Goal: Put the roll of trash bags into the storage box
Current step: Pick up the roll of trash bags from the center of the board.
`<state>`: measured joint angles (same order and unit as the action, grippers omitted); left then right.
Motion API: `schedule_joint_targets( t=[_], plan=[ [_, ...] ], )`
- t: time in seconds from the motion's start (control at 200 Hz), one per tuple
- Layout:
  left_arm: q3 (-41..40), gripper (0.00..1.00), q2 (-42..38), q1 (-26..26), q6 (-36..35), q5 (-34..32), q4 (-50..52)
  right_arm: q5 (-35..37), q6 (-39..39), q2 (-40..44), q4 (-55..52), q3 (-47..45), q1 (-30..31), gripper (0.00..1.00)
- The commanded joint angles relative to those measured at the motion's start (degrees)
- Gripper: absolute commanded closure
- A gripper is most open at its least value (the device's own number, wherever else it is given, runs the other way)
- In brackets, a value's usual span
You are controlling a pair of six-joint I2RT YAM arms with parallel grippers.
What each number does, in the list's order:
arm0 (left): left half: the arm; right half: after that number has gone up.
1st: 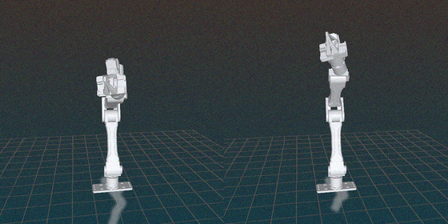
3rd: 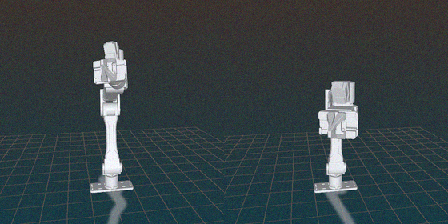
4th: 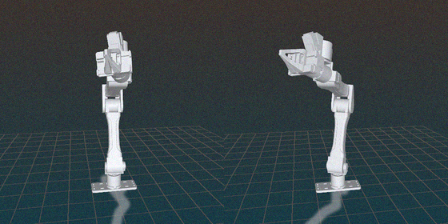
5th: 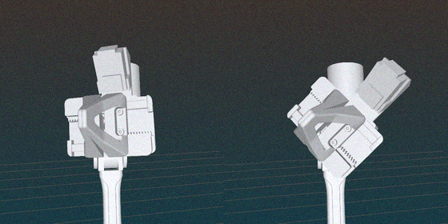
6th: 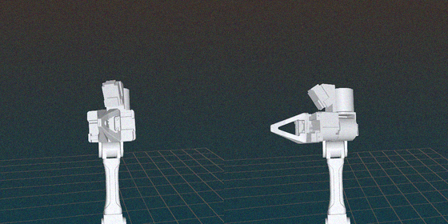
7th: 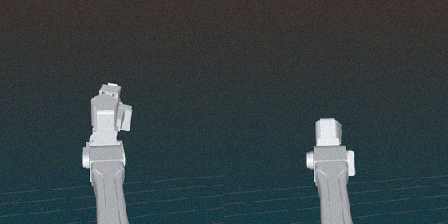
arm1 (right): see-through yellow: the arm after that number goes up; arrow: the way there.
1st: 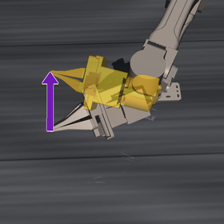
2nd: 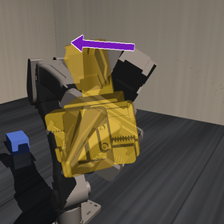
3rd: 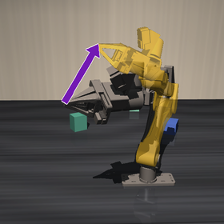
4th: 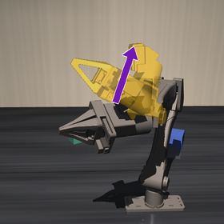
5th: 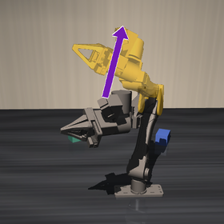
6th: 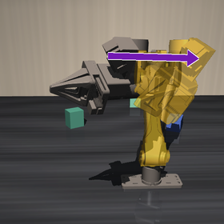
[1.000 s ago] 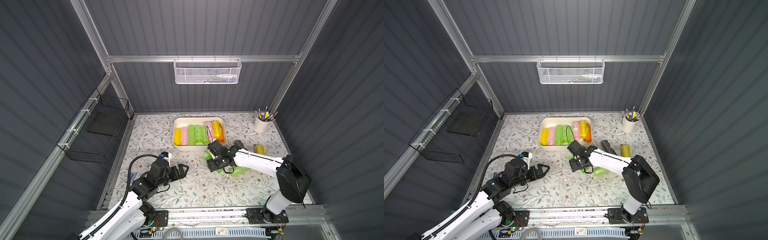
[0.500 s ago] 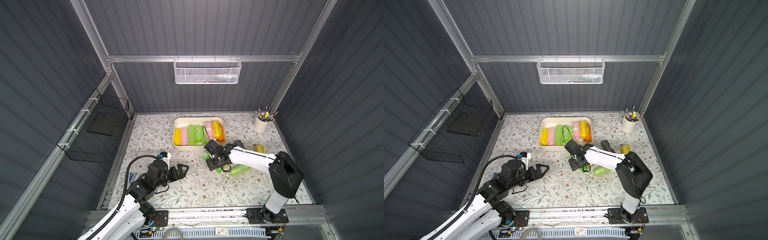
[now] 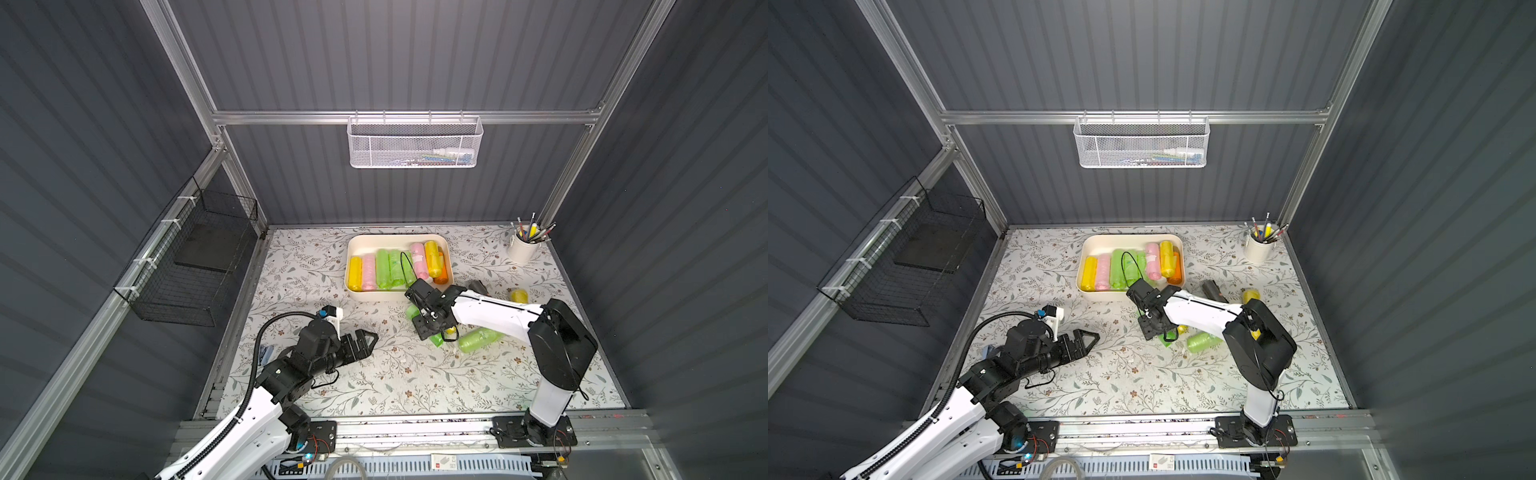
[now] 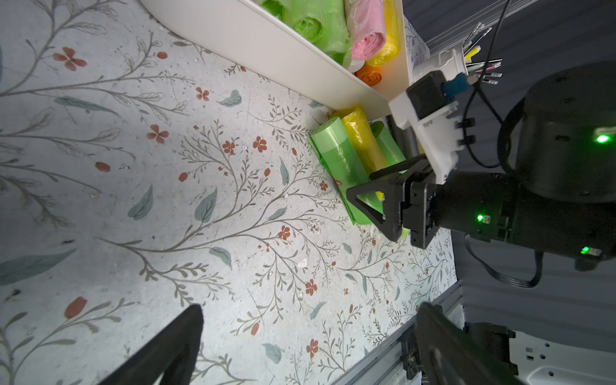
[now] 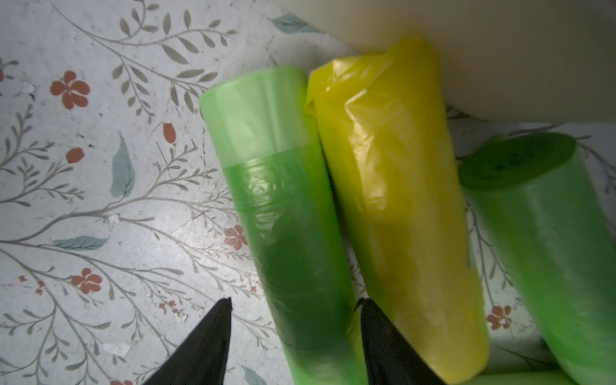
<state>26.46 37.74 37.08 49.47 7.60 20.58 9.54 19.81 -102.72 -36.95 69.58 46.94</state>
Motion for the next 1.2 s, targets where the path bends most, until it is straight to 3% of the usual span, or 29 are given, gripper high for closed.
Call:
schedule_joint_targets(
  t=[0.0,1.196],
  plan=[
    [-0.7,0.00,-0.5,0.3,0.7,0.8,0.3,1.4,-1.4,-1.4,-1.6,2.1,0.3,0.38],
    [-0.8,0.00,-0.1,0.3,3.3,2.0,-1.3,4.2,-3.4,-7.2,-3.0,5.6,0.3,0.40]
  ],
)
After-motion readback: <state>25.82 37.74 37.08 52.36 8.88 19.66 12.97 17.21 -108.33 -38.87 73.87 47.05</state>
